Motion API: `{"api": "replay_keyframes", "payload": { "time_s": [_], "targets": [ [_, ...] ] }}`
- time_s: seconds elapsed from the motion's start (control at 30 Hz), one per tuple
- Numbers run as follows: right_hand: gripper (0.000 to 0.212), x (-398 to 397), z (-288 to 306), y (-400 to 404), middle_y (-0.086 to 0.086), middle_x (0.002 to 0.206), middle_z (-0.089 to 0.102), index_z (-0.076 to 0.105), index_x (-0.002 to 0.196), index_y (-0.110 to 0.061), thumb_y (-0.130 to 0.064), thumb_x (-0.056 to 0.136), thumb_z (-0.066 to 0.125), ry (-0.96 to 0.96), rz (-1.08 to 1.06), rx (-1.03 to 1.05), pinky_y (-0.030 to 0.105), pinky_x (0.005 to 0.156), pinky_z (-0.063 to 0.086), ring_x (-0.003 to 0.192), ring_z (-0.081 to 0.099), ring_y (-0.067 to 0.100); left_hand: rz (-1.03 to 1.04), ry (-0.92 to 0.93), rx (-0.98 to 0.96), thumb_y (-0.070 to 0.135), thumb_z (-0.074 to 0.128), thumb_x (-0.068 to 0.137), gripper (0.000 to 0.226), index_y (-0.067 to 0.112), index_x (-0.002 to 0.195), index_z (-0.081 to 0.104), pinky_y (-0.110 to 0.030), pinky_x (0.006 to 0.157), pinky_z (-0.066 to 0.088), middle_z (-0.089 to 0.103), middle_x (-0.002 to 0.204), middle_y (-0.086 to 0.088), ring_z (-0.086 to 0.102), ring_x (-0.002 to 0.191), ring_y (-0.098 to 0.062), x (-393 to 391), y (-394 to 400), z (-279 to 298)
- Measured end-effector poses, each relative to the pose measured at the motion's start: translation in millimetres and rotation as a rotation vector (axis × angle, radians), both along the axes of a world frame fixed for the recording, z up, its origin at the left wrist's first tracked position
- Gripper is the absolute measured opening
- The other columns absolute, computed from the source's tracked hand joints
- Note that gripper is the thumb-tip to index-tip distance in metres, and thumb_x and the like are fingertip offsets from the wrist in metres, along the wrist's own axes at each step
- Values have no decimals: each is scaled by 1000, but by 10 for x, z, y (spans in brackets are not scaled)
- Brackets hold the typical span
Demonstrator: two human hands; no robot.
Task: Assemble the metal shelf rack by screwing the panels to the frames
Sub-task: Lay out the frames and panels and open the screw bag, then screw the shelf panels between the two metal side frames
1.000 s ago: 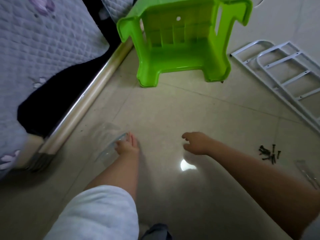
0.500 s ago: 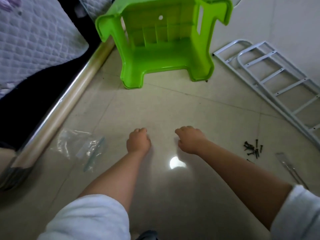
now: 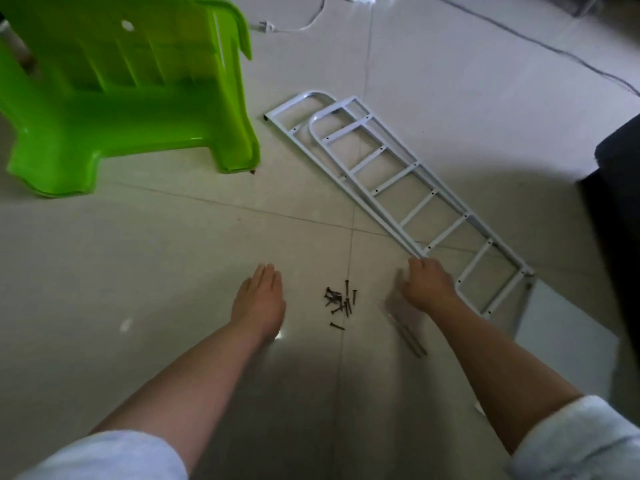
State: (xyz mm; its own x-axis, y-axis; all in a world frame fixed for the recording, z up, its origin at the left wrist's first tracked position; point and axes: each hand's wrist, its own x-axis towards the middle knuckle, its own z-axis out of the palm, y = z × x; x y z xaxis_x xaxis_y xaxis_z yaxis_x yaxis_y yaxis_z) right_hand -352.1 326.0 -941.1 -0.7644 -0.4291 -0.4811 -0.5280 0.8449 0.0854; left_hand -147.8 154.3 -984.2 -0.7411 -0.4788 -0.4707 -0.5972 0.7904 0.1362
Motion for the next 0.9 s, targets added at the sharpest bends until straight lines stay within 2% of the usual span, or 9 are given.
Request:
{"api": "replay_keyframes", "payload": {
  "time_s": [0.13,0.23,0.33,0.4,0.5,0.57,0.7,0.77,0.9],
  "targets": [
    [46,-268,-127,318,14,144,30,34,134,-6,-22,92,42,-19,-186,-59,45,110,25,136,23,28,-59,-128,132,38,36,98,72,2,148,-2,-35,118,6,-11,156,-15,-10,144,-26,-92,197,-167],
    [44,-387,-174,474,16,137,39,37,131,-6,-23,91,44,-95,-314,-21,47,108,27,129,36,31,-89,-205,166,37,47,94,83,-1,147,-6,-34,118,7,-17,154,-19,-14,143,-28,-116,266,-181],
    [34,-388,-262,585,11,126,49,44,124,-10,-15,91,40,-8,-225,69,45,109,23,117,49,28,-90,-240,153,31,52,92,86,-3,146,-7,-34,117,8,-18,153,-20,-15,143,-29,-121,293,-169],
    [27,-416,-284,617,7,113,58,52,114,-13,-12,90,40,105,-140,122,38,101,32,104,57,24,-73,-239,152,24,51,92,83,-3,146,-7,-33,118,6,-18,153,-20,-15,143,-29,-146,298,-162],
    [19,-443,-305,630,5,98,61,57,103,-15,-12,91,42,119,-142,176,29,84,38,89,58,20,-58,-251,172,14,40,93,73,-3,146,-6,-34,118,4,-18,153,-20,-16,143,-29,-157,307,-125],
    [20,-423,-338,606,5,100,60,59,103,-13,-12,92,43,128,-149,166,29,84,40,90,58,20,-65,-269,176,12,34,94,68,-1,147,-7,-34,118,3,-20,153,-19,-17,143,-28,-179,297,-116],
    [18,-411,-351,581,12,104,60,49,106,-6,-14,94,39,108,-252,-81,30,71,41,86,58,25,-82,-315,198,15,33,96,67,0,147,-7,-35,118,5,-21,153,-17,-17,143,-26,-242,247,-58],
    [18,-417,-280,549,15,102,61,44,104,-7,-20,97,36,54,-228,-176,30,67,38,83,56,28,-65,-305,193,18,36,95,65,-1,148,1,-36,118,11,-14,155,-17,-10,145,-26,-284,241,-28],
    [40,-355,-120,435,20,103,62,48,105,-5,-37,100,24,81,-142,-262,33,68,36,92,58,34,24,-127,181,25,45,91,39,2,122,43,-38,103,35,35,138,-17,35,131,-30,-344,231,-39]
  ]
}}
